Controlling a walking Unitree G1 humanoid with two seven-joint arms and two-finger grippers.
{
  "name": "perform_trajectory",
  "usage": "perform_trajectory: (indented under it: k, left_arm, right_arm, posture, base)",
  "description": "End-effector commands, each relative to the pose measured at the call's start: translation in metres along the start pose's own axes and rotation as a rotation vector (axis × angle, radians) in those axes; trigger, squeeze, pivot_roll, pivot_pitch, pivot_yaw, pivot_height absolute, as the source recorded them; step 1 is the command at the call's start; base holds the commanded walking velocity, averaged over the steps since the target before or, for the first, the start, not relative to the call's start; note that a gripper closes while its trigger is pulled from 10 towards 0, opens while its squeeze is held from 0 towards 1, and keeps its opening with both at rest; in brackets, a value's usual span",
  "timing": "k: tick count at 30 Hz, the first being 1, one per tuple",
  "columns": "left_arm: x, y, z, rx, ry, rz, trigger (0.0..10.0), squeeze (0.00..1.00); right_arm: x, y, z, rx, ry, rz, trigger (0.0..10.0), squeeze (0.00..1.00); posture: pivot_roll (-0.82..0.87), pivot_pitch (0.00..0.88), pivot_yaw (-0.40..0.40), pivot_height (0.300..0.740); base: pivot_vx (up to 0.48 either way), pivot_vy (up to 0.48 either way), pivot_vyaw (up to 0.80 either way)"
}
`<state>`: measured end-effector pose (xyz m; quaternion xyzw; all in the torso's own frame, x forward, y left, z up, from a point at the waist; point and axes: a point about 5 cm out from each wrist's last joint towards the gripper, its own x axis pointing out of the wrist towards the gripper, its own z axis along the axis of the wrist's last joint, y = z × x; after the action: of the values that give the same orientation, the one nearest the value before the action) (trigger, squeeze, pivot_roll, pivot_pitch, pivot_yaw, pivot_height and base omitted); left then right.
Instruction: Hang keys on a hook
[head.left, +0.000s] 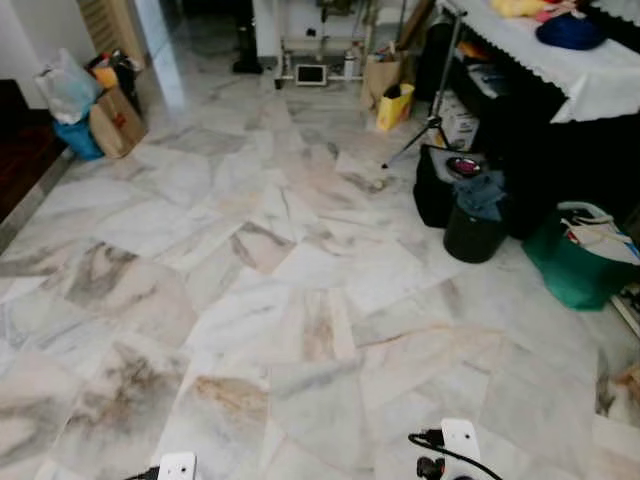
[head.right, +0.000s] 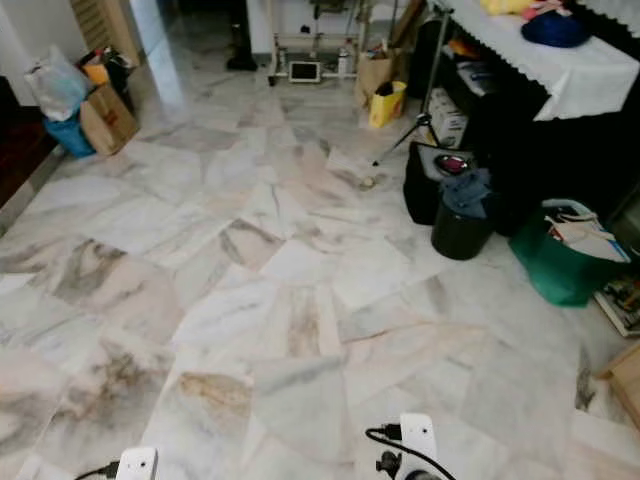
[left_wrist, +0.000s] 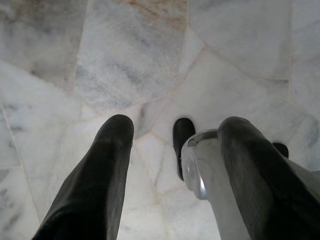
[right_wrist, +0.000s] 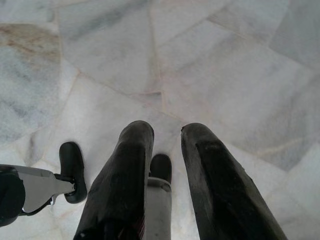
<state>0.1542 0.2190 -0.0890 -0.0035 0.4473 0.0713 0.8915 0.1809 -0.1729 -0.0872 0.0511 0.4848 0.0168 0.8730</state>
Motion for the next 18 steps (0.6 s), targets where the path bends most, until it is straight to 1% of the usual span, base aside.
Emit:
perform_trajectory:
  k: [1,2,4,7,8,9,10,11,12,14,15,16,18]
  left_arm:
    - [-0.0009,0.0012,-0.0039,-0.016,0.016,0.002,10.0,0.0]
    - [-0.0009,0.0011,-0.0038,-0.022,0.013,0.002,10.0,0.0]
    - [-0.0009,0.0021,-0.004,-0.004,0.018,0.006,10.0,0.0]
    - [-0.001,0.0034,-0.004,-0.008,0.02,0.007,10.0,0.0]
    - [-0.0011,0.0038,-0.0039,-0.022,0.018,0.0,10.0,0.0]
    - [-0.0011,0.005,-0.0029,-0.015,0.011,0.004,10.0,0.0]
    - [-0.001,0.0066,-0.0011,0.014,0.0,0.014,10.0,0.0]
    - [-0.001,0.0072,-0.0004,0.027,-0.005,0.018,10.0,0.0]
    - [-0.0009,0.0074,0.0,0.032,-0.005,0.02,10.0,0.0]
    - [-0.0008,0.0074,-0.0001,0.011,-0.001,0.021,10.0,0.0]
    - [-0.0006,0.0071,-0.0003,-0.015,0.002,0.022,10.0,0.0]
    - [-0.0006,0.007,-0.0004,-0.025,0.003,0.023,10.0,0.0]
    - [-0.0003,0.006,0.0001,-0.001,0.005,0.018,10.0,0.0]
  right_arm:
    - [-0.0003,-0.0007,-0.0029,0.0,0.013,-0.006,10.0,0.0]
    - [-0.0003,-0.0007,-0.0031,-0.002,0.014,-0.007,10.0,0.0]
    - [-0.0003,-0.0008,-0.0032,0.004,0.017,-0.007,10.0,0.0]
    - [-0.0002,-0.0007,-0.0025,0.002,0.018,-0.006,10.0,0.0]
    - [-0.0001,-0.0005,-0.0023,0.002,0.019,-0.005,10.0,0.0]
    - [-0.0001,-0.0004,-0.002,0.0,0.019,-0.004,10.0,0.0]
    - [0.0,-0.0005,-0.0015,-0.005,0.019,-0.004,10.0,0.0]
    - [0.0,-0.0005,-0.0014,-0.007,0.019,-0.004,10.0,0.0]
    - [0.0,-0.0007,-0.0011,-0.009,0.019,-0.004,10.0,0.0]
    - [0.0001,-0.0008,-0.0005,-0.011,0.018,-0.004,10.0,0.0]
    - [0.0001,-0.0009,-0.0001,-0.011,0.018,-0.004,10.0,0.0]
    - [0.0001,-0.001,0.0,-0.011,0.018,-0.004,10.0,0.0]
    - [0.0,-0.0019,0.0004,-0.014,0.017,-0.009,10.0,0.0]
  posture:
    - [0.08,0.0,-0.023,0.74]
    - [0.08,0.0,-0.023,0.74]
    - [0.08,0.0,-0.022,0.74]
    - [0.08,0.0,-0.022,0.74]
    - [0.08,0.0,-0.022,0.74]
    - [0.07,0.0,-0.025,0.74]
    - [0.07,0.0,-0.025,0.74]
    - [0.07,0.0,-0.025,0.74]
    - [0.07,0.0,-0.027,0.74]
    - [0.07,0.0,-0.03,0.74]
    - [0.07,0.0,-0.032,0.74]
    - [0.07,0.0,-0.032,0.74]
    - [0.07,0.0,-0.035,0.74]
  base:
    - [0.0,0.0,-0.77]
    - [0.0,0.0,-0.77]
    - [0.0,0.0,-0.77]
    - [0.0,0.0,-0.77]
    - [0.0,0.0,-0.77]
    - [0.0,0.0,-0.77]
    - [0.0,0.0,-0.77]
    - [0.0,0.0,-0.77]
    - [0.0,-0.472,-0.77]
    - [0.0,-0.48,-0.77]
    - [0.0,0.0,-0.77]
    - [0.0,0.0,-0.77]
    - [0.0,0.0,-0.77]
